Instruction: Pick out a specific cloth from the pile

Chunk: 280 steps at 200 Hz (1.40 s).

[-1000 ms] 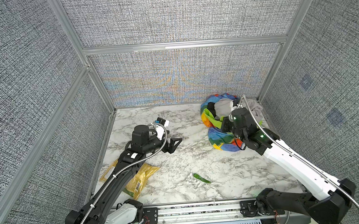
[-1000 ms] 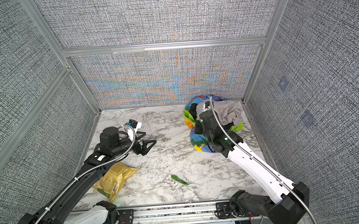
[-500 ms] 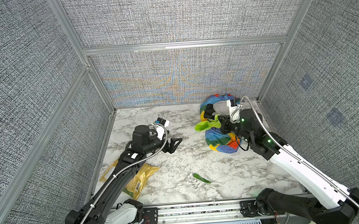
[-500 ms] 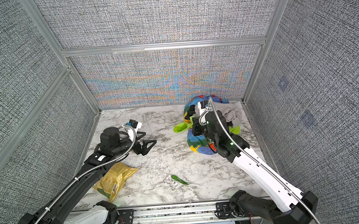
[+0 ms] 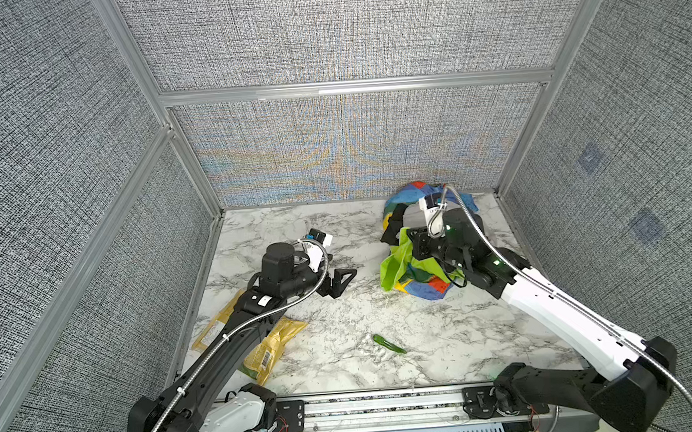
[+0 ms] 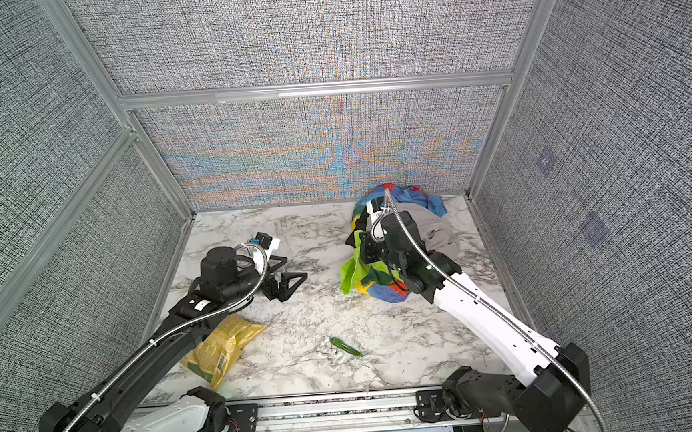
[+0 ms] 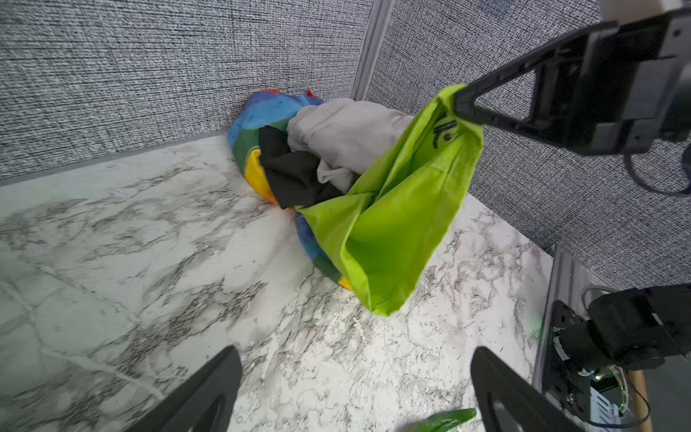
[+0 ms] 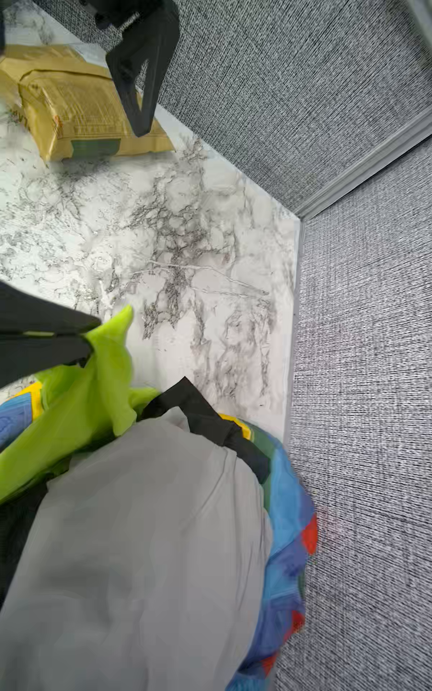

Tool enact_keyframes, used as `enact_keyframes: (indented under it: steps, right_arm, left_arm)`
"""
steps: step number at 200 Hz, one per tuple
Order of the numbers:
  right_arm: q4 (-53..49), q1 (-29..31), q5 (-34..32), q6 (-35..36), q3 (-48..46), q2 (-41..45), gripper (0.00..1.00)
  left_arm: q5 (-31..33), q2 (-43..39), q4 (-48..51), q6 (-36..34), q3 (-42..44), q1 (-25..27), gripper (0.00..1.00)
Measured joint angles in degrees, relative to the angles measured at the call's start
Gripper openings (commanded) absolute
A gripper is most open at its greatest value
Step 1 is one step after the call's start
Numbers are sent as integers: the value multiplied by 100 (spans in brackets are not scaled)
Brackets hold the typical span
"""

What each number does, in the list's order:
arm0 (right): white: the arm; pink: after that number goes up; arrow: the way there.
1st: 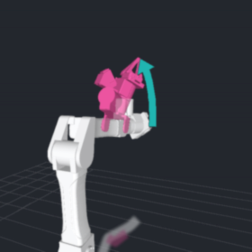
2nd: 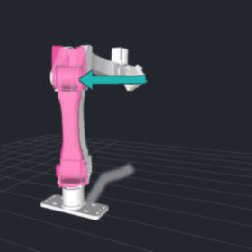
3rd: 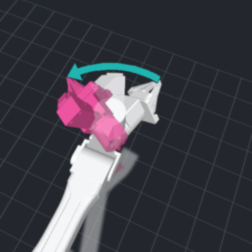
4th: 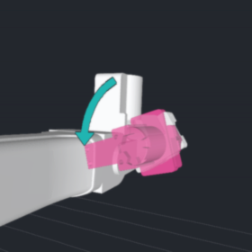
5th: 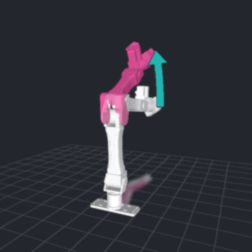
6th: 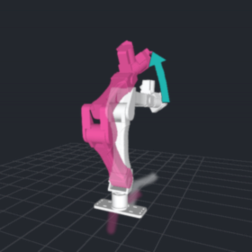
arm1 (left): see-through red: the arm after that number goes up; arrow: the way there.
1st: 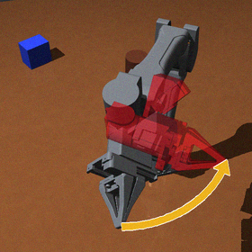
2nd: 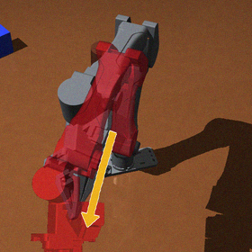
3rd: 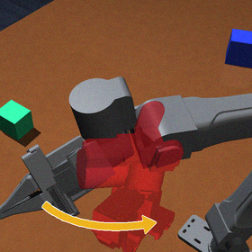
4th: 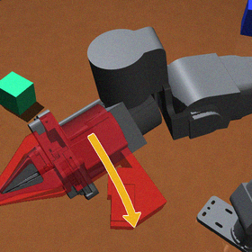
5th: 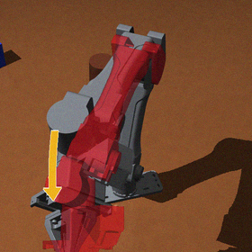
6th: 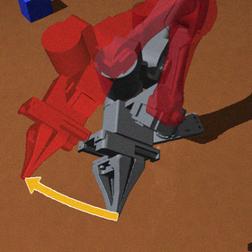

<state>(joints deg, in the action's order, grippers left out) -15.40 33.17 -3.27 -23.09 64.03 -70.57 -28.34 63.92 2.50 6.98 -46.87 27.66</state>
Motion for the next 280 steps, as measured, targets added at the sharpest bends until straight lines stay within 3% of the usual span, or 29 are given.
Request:
enact_keyframes:
  steps: [38,68,100,116,158,170,178,191,212,244,280]
  right_arm:
    - [17,4,57,-229,-70,-2,3]
    - [15,-20,267,-280,-44,-2,4]
    - [-2,-50,494,-323,-63,-35,5]
    - [-28,-90,529,-369,-90,-48,6]
    - [-72,-227,643,-479,-210,-55,10]
    - [-90,-262,734,-479,-251,-61,12]
    - [-129,-302,811,-485,-267,-72,16]
    - [-210,-411,846,-514,-291,-79,31]
    - [-354,-710,728,-562,-402,-72,65]
    - [-675,-1255,417,-682,-741,-72,98]
    - [-824,-1327,295,-330,-866,-382,99]
  left_arm:
    - [562,614,-1130,531,326,931,99]
    - [1110,1488,-1847,874,44,1386,98]
    - [1182,2371,-2605,1178,-409,1591,88]
    - [1163,2658,-2806,1298,-542,1700,75]
    - [1113,3027,-3174,1556,-667,1858,18]
    - [1123,3082,-3228,1624,-678,1851,8]
    - [1128,3099,-3257,1685,-680,1853,5]
    - [1172,3101,-3257,1749,-680,1853,0]
    - [1276,3095,-3252,1812,-608,1860,0]
    - [1523,3106,-3150,1867,-525,1858,0]
    - [1676,3650,-2927,1908,-1110,1759,0]
